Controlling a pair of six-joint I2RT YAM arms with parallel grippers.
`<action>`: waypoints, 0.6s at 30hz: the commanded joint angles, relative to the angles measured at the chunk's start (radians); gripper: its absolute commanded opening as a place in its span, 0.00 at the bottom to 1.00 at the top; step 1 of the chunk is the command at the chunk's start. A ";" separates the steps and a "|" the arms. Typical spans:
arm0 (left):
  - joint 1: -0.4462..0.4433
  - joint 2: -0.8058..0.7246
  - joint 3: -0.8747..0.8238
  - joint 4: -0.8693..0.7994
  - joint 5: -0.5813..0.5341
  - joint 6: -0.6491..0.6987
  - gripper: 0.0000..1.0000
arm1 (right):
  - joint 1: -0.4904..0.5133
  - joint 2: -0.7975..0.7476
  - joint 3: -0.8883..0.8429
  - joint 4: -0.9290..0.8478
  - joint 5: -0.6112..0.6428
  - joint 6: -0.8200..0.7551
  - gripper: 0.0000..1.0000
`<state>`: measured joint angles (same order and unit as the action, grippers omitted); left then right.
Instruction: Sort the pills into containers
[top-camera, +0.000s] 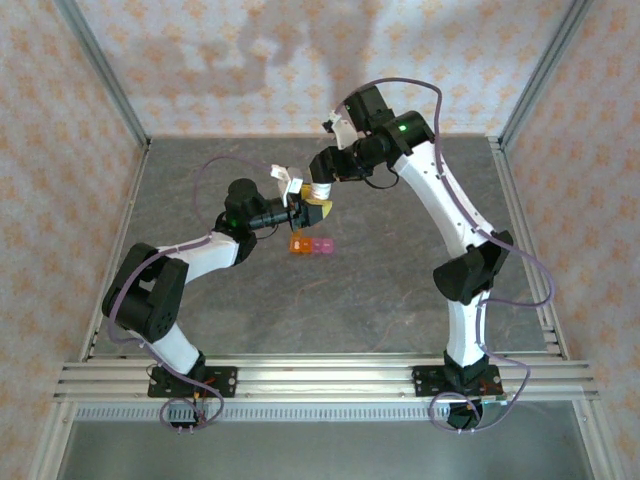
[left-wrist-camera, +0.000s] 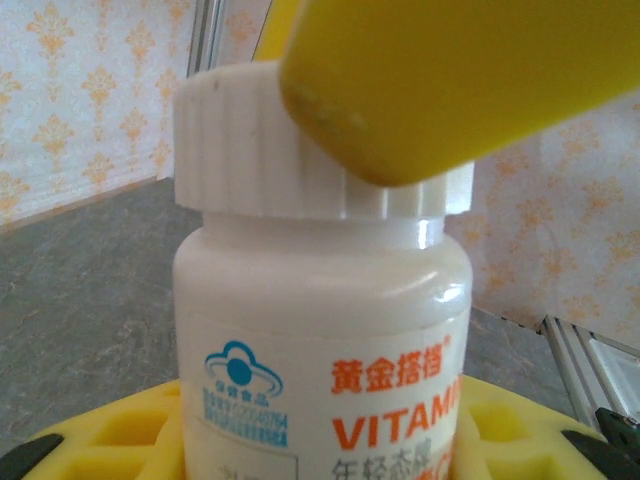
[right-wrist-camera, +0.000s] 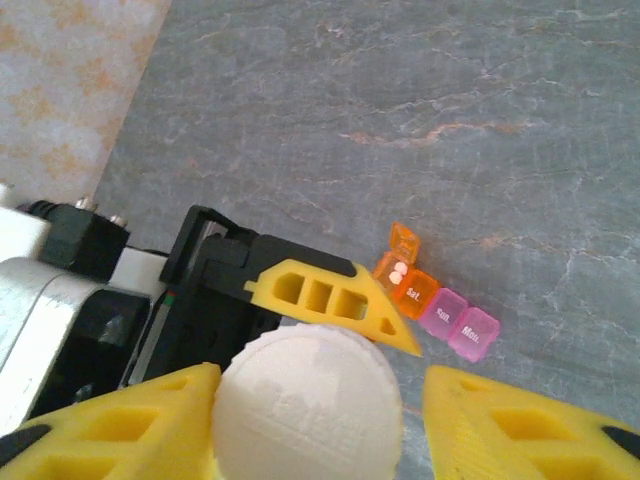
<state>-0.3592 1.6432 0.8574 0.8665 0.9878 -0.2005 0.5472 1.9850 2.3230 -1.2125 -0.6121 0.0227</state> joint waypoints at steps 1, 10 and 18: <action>0.006 -0.036 0.016 0.034 0.012 0.020 0.00 | -0.005 -0.020 -0.002 -0.009 -0.013 0.002 0.48; 0.006 -0.031 0.012 0.052 -0.014 0.015 0.00 | 0.069 -0.181 -0.282 0.232 0.244 0.375 0.36; 0.007 -0.026 0.013 0.054 -0.022 0.015 0.00 | 0.192 -0.267 -0.427 0.403 0.472 0.662 0.36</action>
<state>-0.3595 1.6432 0.8555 0.8452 0.9997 -0.1825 0.6968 1.7378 1.9091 -0.8600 -0.2016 0.5320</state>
